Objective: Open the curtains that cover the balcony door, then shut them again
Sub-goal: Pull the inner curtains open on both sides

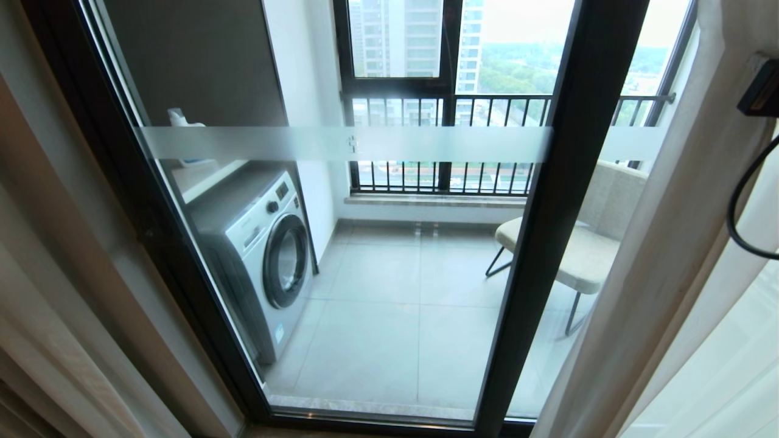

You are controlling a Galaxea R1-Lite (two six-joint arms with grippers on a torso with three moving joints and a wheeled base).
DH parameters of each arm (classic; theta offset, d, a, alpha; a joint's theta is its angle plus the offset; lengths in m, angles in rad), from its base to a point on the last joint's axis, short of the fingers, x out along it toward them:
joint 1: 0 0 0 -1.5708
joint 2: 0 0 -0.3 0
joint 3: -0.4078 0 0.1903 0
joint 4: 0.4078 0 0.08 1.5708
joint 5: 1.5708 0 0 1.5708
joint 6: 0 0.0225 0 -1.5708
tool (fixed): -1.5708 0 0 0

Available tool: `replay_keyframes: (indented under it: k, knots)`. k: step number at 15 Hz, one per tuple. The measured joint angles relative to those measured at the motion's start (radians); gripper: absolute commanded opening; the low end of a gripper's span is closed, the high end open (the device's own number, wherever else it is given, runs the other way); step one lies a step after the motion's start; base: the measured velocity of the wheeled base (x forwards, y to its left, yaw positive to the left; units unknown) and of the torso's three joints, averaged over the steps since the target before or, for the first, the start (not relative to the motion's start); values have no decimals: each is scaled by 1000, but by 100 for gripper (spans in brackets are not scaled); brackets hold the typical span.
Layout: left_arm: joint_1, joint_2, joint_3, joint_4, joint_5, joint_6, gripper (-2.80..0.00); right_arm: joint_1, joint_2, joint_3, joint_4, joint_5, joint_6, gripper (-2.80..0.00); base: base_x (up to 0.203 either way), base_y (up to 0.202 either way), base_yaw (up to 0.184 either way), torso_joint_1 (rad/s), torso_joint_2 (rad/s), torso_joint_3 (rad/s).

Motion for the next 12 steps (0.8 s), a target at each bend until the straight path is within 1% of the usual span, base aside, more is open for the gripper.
replay_keyframes:
  k: [6, 12]
  knots:
    - [0, 0, -1, 0, 0, 0, -280, -11, -3, 0, -2, 0, 3, -280, 0, 0, 0, 0, 0, 0]
    - [0, 0, -1, 0, 1, 0, -280, -42, -2, 7, -5, 4, 6, -280, 0, 0, 0, 0, 0, 0]
